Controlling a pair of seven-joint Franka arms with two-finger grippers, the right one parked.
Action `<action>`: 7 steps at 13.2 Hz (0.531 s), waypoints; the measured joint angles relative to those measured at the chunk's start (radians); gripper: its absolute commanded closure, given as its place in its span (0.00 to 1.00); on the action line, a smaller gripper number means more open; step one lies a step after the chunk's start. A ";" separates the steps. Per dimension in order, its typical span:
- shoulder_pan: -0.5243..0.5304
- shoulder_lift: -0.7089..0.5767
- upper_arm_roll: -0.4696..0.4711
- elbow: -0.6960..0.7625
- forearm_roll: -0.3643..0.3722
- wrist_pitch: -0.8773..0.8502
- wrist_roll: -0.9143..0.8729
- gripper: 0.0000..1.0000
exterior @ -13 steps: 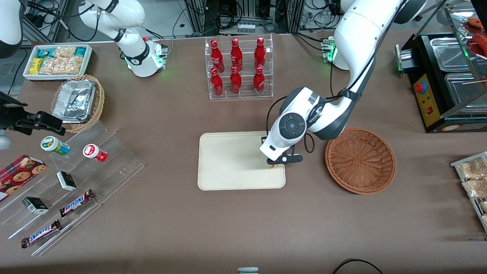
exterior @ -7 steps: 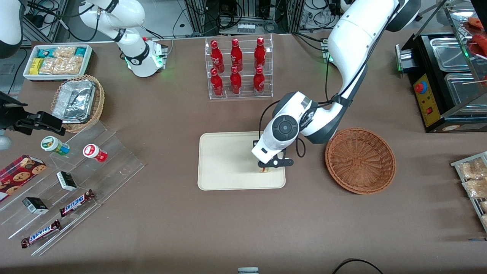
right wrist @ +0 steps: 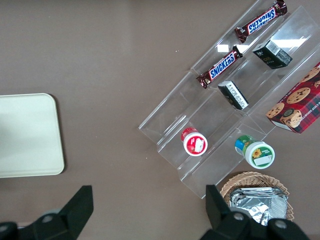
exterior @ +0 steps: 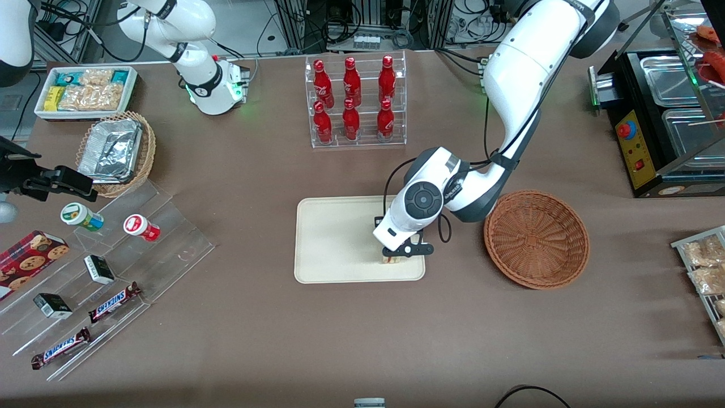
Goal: Place sandwich from basket to tray
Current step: 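Lower the sandwich onto the tray and open the left gripper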
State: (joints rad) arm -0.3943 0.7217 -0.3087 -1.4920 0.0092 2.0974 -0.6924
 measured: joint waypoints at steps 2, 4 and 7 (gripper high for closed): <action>-0.002 0.011 0.000 0.003 0.005 0.009 0.000 1.00; -0.005 0.019 0.000 0.003 0.009 0.021 0.000 1.00; -0.011 0.023 0.000 0.004 0.013 0.027 0.000 0.01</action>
State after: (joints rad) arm -0.4049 0.7446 -0.3087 -1.4882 0.0227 2.1245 -0.6924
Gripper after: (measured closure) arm 0.855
